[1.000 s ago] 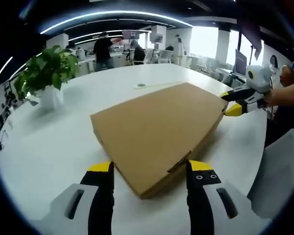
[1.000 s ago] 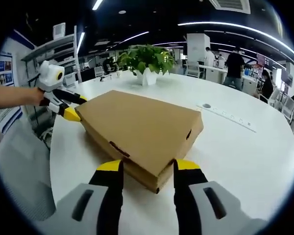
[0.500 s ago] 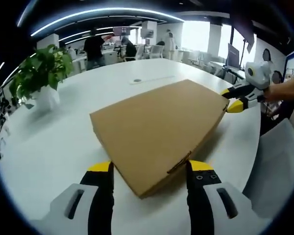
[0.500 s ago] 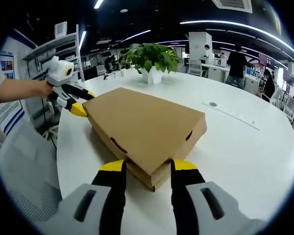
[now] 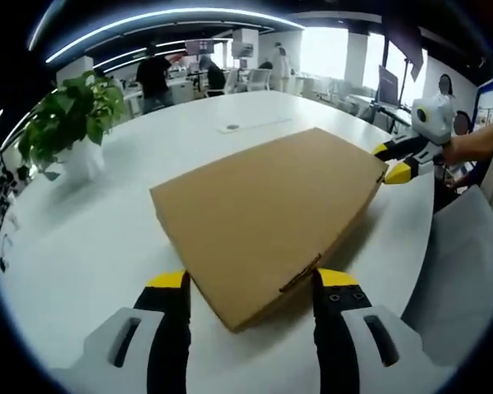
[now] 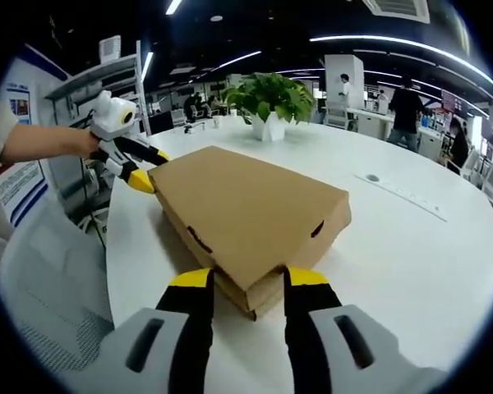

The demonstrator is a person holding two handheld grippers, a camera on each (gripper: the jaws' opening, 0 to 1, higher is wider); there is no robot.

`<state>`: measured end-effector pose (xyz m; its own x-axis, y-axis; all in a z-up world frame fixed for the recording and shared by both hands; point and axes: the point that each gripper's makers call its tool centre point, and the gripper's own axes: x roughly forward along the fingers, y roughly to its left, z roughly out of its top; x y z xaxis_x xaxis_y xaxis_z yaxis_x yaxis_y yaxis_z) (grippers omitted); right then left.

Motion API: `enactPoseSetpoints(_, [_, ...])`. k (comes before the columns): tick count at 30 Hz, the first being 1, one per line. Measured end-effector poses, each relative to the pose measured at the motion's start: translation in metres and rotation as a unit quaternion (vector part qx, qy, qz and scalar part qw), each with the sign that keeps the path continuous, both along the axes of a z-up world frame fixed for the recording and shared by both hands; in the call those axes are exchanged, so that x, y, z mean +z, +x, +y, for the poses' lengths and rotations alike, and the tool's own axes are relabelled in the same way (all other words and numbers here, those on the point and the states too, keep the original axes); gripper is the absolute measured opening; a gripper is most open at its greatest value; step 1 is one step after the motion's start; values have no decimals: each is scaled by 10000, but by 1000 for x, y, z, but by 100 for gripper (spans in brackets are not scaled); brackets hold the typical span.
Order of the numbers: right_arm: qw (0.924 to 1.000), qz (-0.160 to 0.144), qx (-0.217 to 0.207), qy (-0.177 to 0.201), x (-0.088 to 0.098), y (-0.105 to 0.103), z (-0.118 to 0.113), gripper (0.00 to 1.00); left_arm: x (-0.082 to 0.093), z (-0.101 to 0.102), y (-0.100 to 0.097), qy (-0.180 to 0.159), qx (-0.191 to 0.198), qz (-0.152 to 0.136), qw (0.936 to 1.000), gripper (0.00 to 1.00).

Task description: Operate the shoe box by opening the lid, removing the specified soft item, and placing it in the target area until the item is outside and the box remains undamaged.

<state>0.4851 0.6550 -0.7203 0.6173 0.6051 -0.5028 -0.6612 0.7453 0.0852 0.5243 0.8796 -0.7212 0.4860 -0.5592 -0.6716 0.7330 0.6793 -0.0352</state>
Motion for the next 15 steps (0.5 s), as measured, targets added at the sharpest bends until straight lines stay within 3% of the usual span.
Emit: enactPoseSetpoints(15, [9999,0,145,77,0,-8,25,28,-2,24,-3,-5,70,-9,10000,60])
